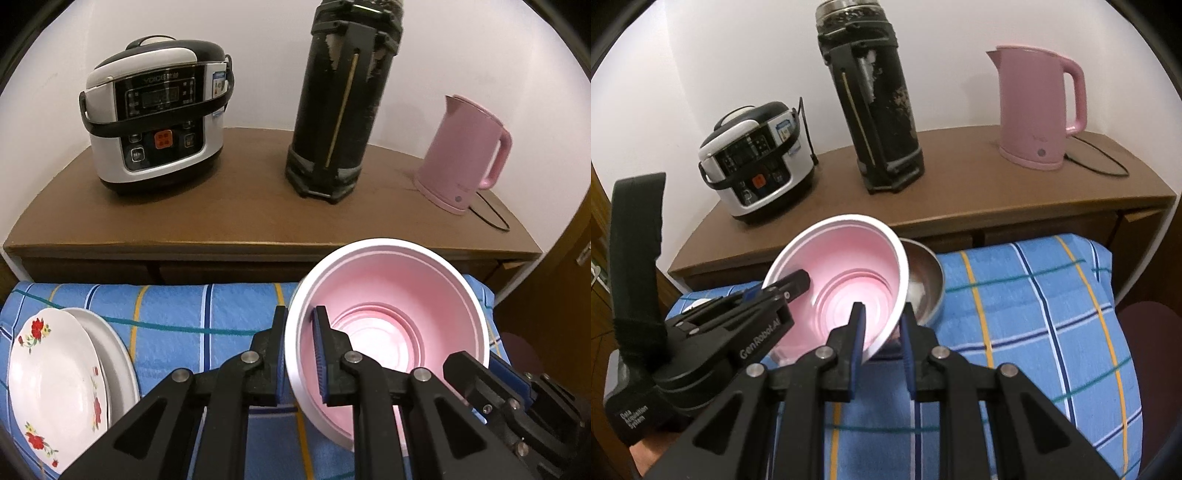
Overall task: Organize plates and bowls
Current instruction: 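Lift the pink-and-red bowl and carry it over the steel bowl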
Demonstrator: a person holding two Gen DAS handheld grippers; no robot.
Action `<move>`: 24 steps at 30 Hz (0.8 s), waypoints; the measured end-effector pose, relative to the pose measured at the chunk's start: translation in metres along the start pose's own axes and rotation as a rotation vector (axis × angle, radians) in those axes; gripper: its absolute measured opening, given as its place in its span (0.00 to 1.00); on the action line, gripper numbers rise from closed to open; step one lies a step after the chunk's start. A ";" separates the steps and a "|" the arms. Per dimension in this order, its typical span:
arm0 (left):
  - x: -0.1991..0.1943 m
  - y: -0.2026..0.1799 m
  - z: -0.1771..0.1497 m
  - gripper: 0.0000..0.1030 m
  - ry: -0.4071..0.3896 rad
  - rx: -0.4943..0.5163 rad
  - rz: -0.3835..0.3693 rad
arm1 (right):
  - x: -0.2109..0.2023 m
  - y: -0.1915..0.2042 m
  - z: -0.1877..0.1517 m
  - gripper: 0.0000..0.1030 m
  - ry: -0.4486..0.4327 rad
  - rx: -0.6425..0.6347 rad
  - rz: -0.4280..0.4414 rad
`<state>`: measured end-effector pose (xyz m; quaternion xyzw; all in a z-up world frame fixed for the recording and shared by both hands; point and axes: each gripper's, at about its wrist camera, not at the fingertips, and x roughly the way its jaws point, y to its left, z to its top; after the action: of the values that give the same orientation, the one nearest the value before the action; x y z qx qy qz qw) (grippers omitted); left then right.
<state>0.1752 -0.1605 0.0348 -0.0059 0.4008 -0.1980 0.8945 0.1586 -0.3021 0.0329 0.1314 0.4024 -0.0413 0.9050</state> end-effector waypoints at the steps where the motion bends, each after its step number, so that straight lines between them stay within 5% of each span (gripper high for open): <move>1: 0.001 -0.001 0.003 0.15 0.000 0.002 0.008 | 0.002 0.000 0.003 0.18 -0.004 0.000 -0.002; 9: 0.021 -0.008 0.026 0.15 0.022 0.010 0.039 | 0.021 -0.014 0.022 0.18 0.019 0.078 0.016; 24: 0.060 -0.010 0.021 0.15 0.109 0.022 0.048 | 0.061 -0.027 0.016 0.18 0.118 0.109 -0.020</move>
<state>0.2227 -0.1947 0.0073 0.0242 0.4468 -0.1810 0.8758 0.2061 -0.3301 -0.0075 0.1786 0.4535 -0.0644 0.8708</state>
